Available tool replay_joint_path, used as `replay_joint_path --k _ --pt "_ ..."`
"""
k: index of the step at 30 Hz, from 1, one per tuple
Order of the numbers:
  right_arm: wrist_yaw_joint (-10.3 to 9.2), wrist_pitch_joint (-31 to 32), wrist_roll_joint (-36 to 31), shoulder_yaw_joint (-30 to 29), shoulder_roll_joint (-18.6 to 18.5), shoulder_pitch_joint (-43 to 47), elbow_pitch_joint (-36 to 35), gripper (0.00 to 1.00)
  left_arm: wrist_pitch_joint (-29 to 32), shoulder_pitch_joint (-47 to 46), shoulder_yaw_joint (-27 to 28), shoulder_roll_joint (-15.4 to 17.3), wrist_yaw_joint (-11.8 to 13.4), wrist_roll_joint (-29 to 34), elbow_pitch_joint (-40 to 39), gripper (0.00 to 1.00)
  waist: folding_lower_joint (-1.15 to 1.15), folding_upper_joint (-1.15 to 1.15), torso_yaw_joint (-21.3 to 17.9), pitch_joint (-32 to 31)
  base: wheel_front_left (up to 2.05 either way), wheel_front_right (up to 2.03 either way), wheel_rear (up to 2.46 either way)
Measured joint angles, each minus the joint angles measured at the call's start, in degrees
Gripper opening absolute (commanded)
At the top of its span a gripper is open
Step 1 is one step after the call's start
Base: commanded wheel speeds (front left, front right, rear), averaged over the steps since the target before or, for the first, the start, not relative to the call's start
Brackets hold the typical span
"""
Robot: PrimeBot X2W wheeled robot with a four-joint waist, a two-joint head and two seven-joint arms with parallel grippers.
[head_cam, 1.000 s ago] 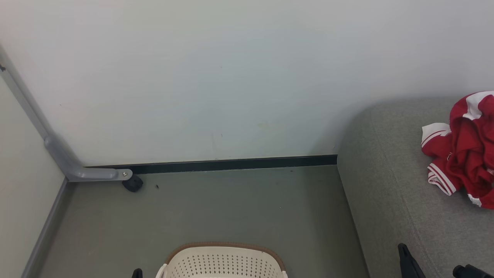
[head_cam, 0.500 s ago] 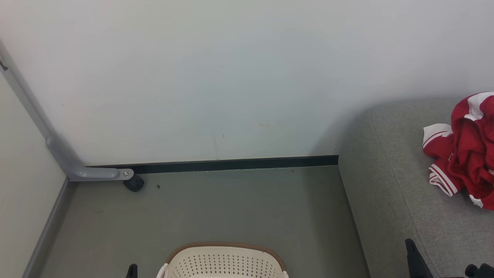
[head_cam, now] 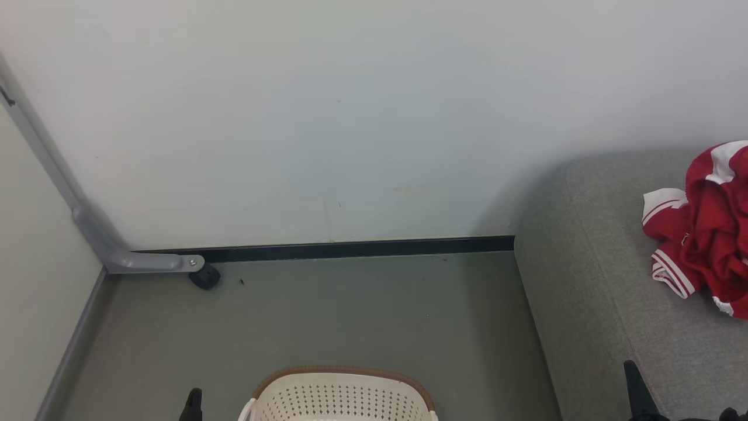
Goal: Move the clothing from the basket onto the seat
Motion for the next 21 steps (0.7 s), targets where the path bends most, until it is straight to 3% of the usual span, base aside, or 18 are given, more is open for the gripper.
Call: replay_joint_path --k 21 --pt "1.42 3.15 14.51 -4.24 1.43 -1.12 0.04 0.00 3.99 -1.95 3.71 -0.45 -2.65 -14.64 -0.26 0.00 0.00 0.00 0.35 -0.05 0.00 0.00 0.00"
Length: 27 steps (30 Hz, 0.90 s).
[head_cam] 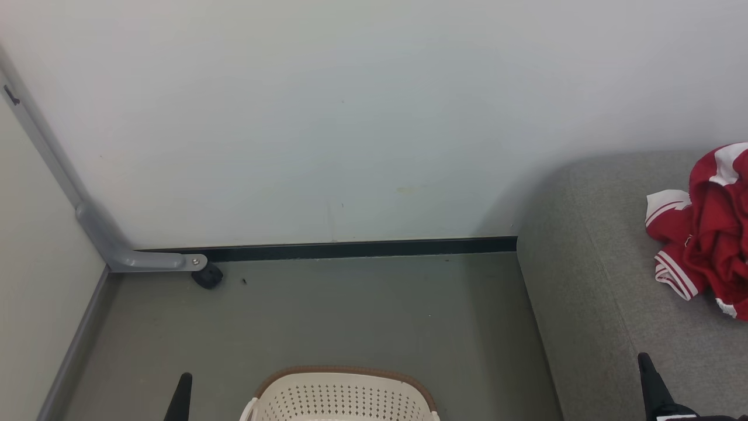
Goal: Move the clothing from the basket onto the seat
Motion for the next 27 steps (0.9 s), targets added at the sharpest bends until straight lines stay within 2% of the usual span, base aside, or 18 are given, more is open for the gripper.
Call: replay_joint_path --k 17,27 --pt "1.18 3.03 13.28 -3.82 1.18 -1.02 0.02 0.00 3.36 -1.49 3.46 -0.67 -2.54 -12.98 -0.15 0.00 0.00 0.00 0.32 -0.04 0.00 0.00 0.00" --pt "1.19 3.43 13.67 -4.08 1.25 -1.08 0.02 0.00 3.65 -2.09 3.55 -0.82 -2.97 -14.13 -0.22 0.00 0.00 0.00 0.32 -0.04 0.00 0.00 0.00"
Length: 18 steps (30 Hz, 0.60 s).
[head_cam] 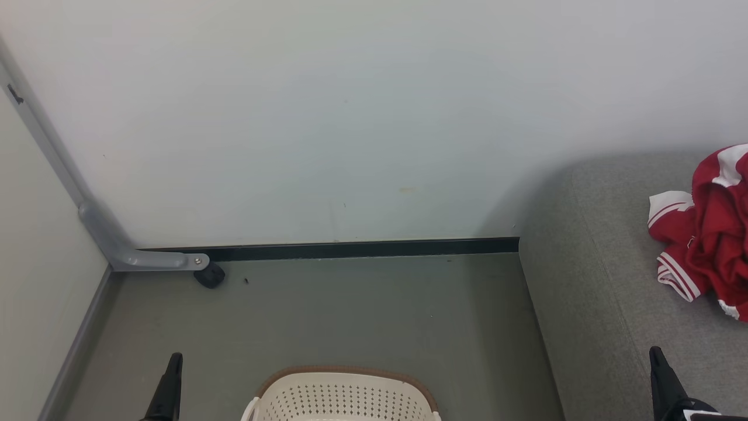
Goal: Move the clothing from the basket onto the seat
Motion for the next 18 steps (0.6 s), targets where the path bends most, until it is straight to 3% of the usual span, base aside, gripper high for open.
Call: replay_joint_path --k 18 --pt "0.00 0.00 0.01 0.01 0.02 -0.08 0.00 0.00 0.00 0.00 -0.01 -0.02 0.00 -0.01 0.00 0.00 0.00 0.00 0.00 0.00 0.00 0.00 0.00"
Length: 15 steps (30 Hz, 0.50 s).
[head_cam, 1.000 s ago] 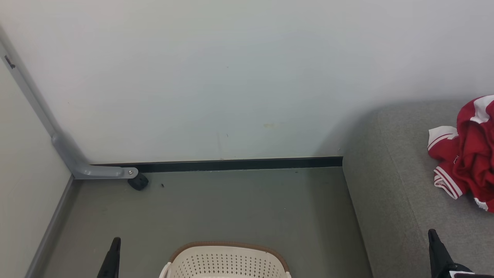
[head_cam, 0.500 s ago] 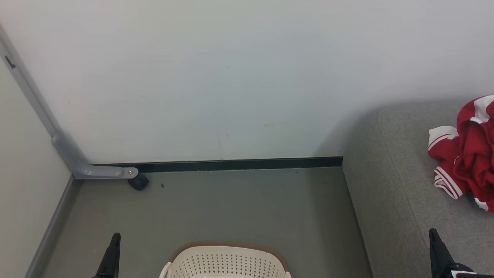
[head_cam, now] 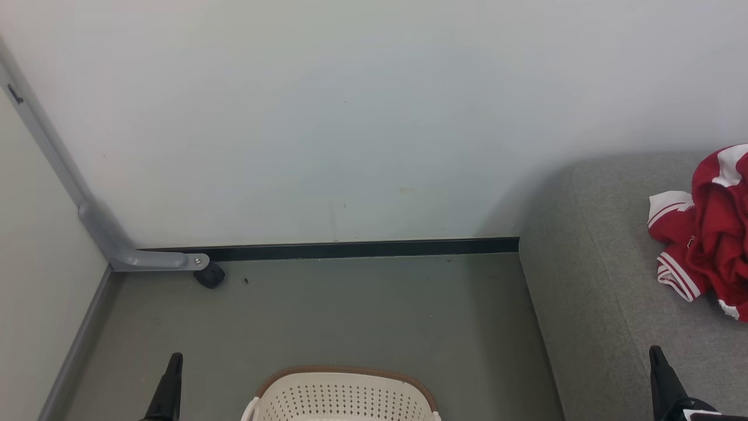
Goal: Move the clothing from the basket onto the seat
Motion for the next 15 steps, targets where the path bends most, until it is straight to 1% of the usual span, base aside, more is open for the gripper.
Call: replay_joint_path --k 15 --pt "0.00 0.00 0.03 0.00 0.00 -0.01 -0.01 0.00 0.00 0.00 0.00 0.00 0.00 -0.01 0.00 0.00 0.00 0.00 0.00 0.00 0.00 0.00 0.00"
